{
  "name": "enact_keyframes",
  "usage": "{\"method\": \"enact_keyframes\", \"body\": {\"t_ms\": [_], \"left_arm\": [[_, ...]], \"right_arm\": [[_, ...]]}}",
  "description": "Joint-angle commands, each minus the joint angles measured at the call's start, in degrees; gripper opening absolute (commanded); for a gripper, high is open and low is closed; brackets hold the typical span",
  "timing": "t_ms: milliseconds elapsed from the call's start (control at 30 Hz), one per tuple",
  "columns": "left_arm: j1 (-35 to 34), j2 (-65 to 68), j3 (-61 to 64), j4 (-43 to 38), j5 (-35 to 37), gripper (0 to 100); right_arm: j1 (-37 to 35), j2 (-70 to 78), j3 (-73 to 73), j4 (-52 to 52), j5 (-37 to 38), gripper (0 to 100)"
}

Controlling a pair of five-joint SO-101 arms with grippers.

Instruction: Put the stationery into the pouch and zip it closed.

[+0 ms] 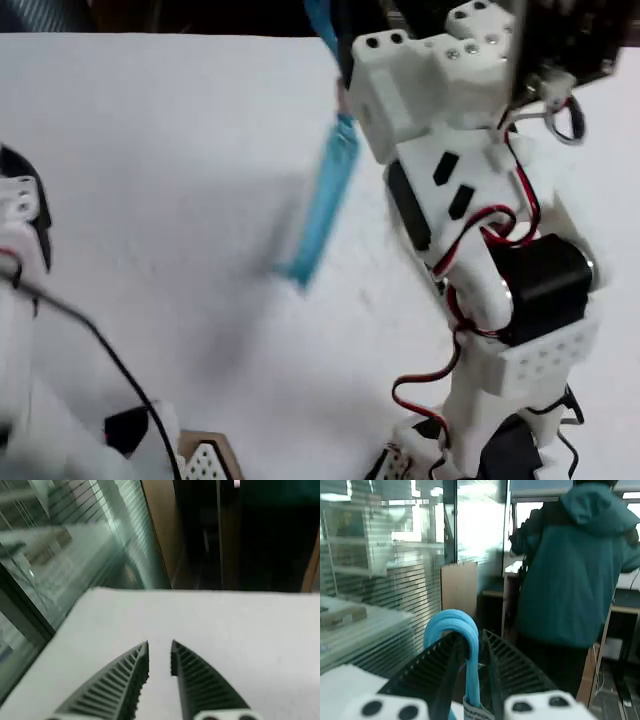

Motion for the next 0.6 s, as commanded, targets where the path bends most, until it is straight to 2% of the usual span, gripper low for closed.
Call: {"method": "enact_keyframes", "body": {"t_ms": [0,167,333,567], "left_arm": [[-0.13,0.4,-12.04,-1.32,3.25,20],[-0.75,0.13,-19.6,0.79,10.2,21],[-12.7,-0.13,-21.89,1.41,23.56,21],[-19.65,-0.13,-21.71,3.87,24.62,21]], "right_arm": [[-0.04,-2.68,-2.29,-5.58,-0.7,1.7],[-4.79,-5.67,-2.2,-8.22,-6.68,1.7],[-11.82,-7.78,-2.02,-6.99,-7.21,1.7],[-23.16,-7.78,-2.02,-0.92,-7.21,1.7]]}}
